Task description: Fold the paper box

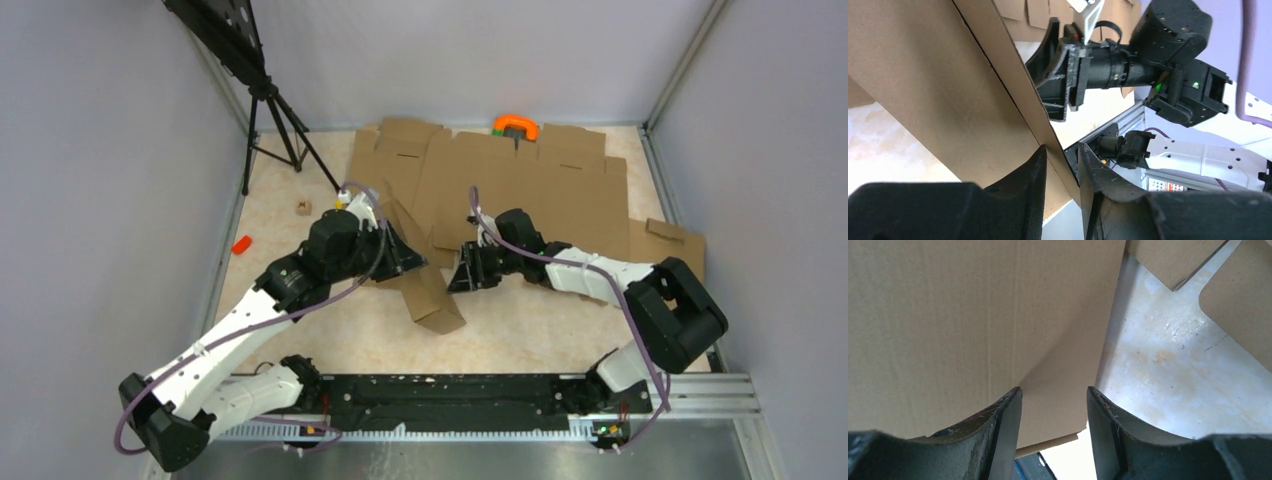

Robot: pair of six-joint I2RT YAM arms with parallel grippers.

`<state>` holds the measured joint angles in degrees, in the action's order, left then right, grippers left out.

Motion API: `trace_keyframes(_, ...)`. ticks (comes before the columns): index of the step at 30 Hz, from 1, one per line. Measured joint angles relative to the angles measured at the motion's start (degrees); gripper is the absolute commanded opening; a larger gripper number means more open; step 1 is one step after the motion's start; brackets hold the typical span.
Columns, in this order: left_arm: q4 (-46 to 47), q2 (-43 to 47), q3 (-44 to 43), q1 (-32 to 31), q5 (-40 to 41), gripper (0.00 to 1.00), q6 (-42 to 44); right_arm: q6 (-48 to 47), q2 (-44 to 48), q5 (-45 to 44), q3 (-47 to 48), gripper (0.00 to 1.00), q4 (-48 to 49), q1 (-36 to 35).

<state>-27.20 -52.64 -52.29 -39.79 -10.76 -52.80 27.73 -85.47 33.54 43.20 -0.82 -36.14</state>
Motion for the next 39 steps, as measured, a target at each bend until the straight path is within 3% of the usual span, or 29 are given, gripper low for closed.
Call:
trace_keyframes(4,4.02,-3.08,0.00,0.00,-1.88,0.34,0.00,0.02,-1.18,-0.07,0.00,0.53,0.20,0.17)
trace_keyframes(7,6.21,-4.24,0.00,-0.07,-2.16,0.43,0.26,-0.24,-0.68,-1.36,0.00,0.54,-0.48,0.72)
trace_keyframes(15,9.29,-7.43,-0.11,-0.04,-3.61,0.62,1.09,-2.51,9.27,-5.73,0.09,0.58,-6.38,5.57)
trace_keyframes(26,1.42,-5.97,-6.43,0.00,0.94,0.80,8.55,-5.07,10.03,-6.88,5.01,0.59,-10.12,6.32)
trace_keyframes(33,-4.76,-0.66,-11.04,5.97,1.70,0.68,14.88,-5.84,8.46,-6.86,8.92,0.60,-12.68,7.13)
trace_keyframes(39,-4.81,1.05,-6.78,14.75,1.05,0.62,15.45,-6.08,7.67,-6.91,16.68,0.64,-14.19,8.66)
